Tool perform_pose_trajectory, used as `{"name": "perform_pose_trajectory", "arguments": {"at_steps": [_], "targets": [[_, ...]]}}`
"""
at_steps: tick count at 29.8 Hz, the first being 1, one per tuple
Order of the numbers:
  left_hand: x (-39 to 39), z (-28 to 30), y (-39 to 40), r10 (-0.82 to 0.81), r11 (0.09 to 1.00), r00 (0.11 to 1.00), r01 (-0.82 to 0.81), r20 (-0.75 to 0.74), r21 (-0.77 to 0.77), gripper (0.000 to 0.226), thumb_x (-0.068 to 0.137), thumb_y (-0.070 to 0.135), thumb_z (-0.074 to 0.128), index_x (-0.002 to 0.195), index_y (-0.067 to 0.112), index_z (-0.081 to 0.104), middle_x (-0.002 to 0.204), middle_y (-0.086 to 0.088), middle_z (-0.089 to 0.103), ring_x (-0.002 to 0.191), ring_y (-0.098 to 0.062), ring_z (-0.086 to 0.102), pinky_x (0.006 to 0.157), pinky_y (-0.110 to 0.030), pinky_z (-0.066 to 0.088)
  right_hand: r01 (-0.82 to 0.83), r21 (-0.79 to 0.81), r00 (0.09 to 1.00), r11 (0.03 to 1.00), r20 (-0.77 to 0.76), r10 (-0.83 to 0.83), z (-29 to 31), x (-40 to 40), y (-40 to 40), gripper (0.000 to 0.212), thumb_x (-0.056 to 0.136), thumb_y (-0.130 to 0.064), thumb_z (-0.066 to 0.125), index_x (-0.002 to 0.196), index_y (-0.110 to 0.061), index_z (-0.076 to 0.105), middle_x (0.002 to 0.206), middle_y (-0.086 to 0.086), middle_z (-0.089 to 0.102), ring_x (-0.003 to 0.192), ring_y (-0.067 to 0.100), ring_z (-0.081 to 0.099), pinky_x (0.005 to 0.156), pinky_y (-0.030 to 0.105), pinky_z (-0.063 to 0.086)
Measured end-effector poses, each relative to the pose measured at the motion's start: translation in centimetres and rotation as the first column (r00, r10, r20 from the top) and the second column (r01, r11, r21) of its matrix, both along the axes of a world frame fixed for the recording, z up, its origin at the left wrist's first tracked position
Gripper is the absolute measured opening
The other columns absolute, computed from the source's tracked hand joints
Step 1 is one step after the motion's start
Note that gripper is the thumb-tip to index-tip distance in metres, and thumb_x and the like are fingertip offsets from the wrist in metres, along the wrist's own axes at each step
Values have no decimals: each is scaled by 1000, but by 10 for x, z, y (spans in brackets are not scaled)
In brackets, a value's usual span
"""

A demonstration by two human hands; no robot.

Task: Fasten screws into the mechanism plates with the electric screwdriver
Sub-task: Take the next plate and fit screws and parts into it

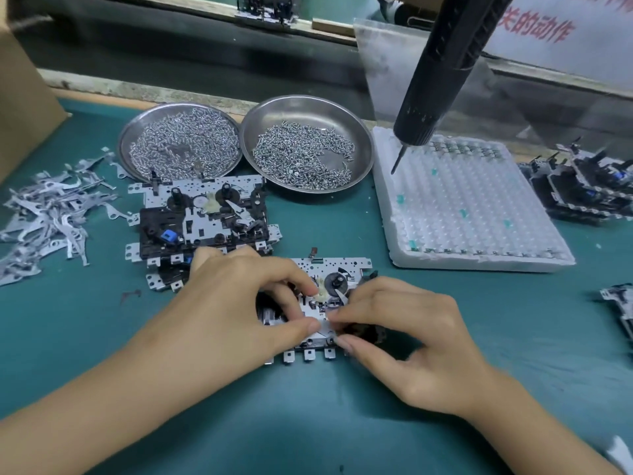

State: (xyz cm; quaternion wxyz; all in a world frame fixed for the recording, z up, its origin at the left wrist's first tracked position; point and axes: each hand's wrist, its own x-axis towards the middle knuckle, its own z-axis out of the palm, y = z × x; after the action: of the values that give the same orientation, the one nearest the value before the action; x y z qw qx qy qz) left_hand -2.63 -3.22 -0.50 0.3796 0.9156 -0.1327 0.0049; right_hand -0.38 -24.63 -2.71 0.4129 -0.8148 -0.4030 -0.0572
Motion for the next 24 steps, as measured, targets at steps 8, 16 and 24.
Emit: {"name": "perform_pose_trajectory", "arguments": {"at_steps": [8,16,24], "targets": [[-23,-12,-10,171,981,977,-157,125,-116,22,69,51,72,89,47,63,78,38,63,95,3,52,93,-20,21,119,29,985,992,123,-121,-15,-15,8,18,81,-9,73,97,-2,72,85,1,69,83,19,60,78,23,49],[-27,-18,-17,209,965,965,-178,158,-191,27,73,46,58,100,50,58,89,29,66,89,3,54,92,-20,24,228,-39,953,973,215,-214,-21,-25,16,17,89,-10,59,86,3,70,89,12,62,80,25,58,75,26,47],[-24,-12,-17,212,963,970,-188,115,-194,34,70,30,72,100,44,62,77,29,67,89,3,56,91,-24,30,270,-56,917,961,319,-239,-14,-30,19,19,90,-7,55,80,3,68,86,12,64,70,28,58,71,25,44]]}}
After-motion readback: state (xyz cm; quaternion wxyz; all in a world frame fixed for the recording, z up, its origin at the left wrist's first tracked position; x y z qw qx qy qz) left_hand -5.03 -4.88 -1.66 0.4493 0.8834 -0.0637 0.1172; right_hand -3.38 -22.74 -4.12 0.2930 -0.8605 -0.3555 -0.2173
